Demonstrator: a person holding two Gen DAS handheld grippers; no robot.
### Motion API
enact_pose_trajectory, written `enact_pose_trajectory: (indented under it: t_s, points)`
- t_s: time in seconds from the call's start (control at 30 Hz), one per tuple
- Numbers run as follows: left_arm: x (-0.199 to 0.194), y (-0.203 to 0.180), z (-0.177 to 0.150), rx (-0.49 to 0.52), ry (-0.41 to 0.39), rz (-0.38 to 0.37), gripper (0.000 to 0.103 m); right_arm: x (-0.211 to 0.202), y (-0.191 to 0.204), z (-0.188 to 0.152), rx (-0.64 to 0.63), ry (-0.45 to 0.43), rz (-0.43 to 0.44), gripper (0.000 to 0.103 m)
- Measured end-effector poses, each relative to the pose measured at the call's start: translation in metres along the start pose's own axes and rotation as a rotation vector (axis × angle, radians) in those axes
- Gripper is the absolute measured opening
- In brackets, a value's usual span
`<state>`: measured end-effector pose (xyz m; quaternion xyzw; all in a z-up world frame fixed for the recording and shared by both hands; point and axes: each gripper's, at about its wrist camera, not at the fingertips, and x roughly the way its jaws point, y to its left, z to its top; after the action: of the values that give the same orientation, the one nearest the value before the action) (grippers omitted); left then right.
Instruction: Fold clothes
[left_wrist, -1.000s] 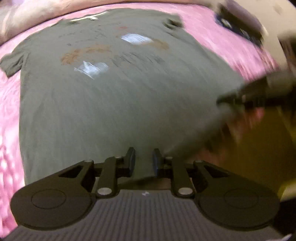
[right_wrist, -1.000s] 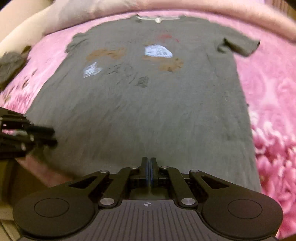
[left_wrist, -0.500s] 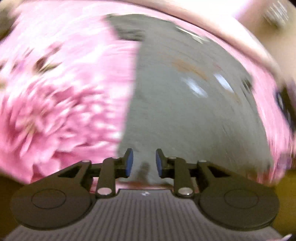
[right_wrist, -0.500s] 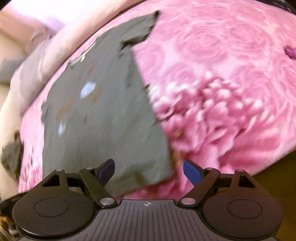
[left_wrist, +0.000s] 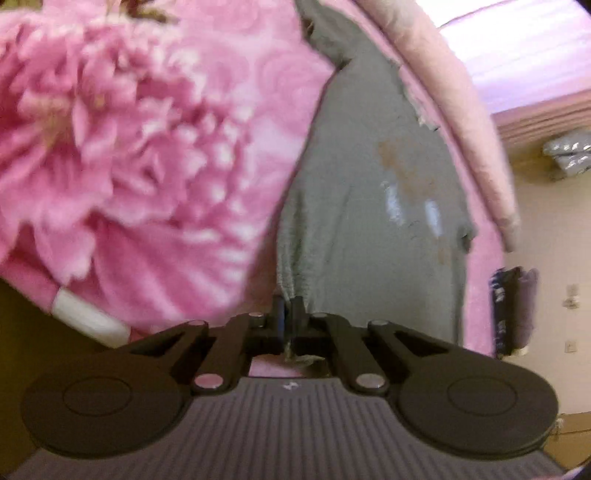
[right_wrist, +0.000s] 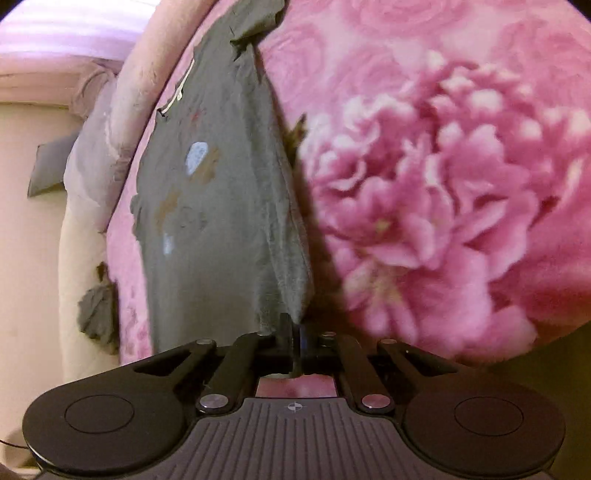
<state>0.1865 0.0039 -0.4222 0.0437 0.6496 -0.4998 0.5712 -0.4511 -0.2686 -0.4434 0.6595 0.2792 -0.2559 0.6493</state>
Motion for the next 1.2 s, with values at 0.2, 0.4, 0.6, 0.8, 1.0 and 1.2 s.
enact_pose_trajectory:
  t_s: [0.2,0.4,0.6,0.8,1.0,1.2]
  points:
    - [0.020,-0.014,-0.006,0.265,0.039,0.248,0.004,-0.006,0.010,0.011,-0.057,-0.023,-0.333,0.002]
    - [0.012,-0.053,-0.026,0.489,0.065,0.432,0.016,-0.003,0.056,-0.007,-0.323,-0.034,-0.597,0.064]
    - [0.031,-0.120,-0.017,0.584,-0.093,0.374,0.018,0.022,0.136,-0.026,-0.626,-0.249,-0.590,0.064]
    - [0.103,-0.149,-0.044,0.661,-0.062,0.360,0.020,0.116,0.155,-0.056,-0.807,-0.224,-0.675,0.064]
    - [0.080,-0.132,-0.091,0.678,0.015,0.419,0.020,0.082,0.115,-0.090,-0.691,-0.081,-0.728,0.064]
    - [0.062,-0.146,-0.062,0.631,-0.099,0.383,0.022,0.062,0.155,-0.068,-0.716,-0.216,-0.659,0.064]
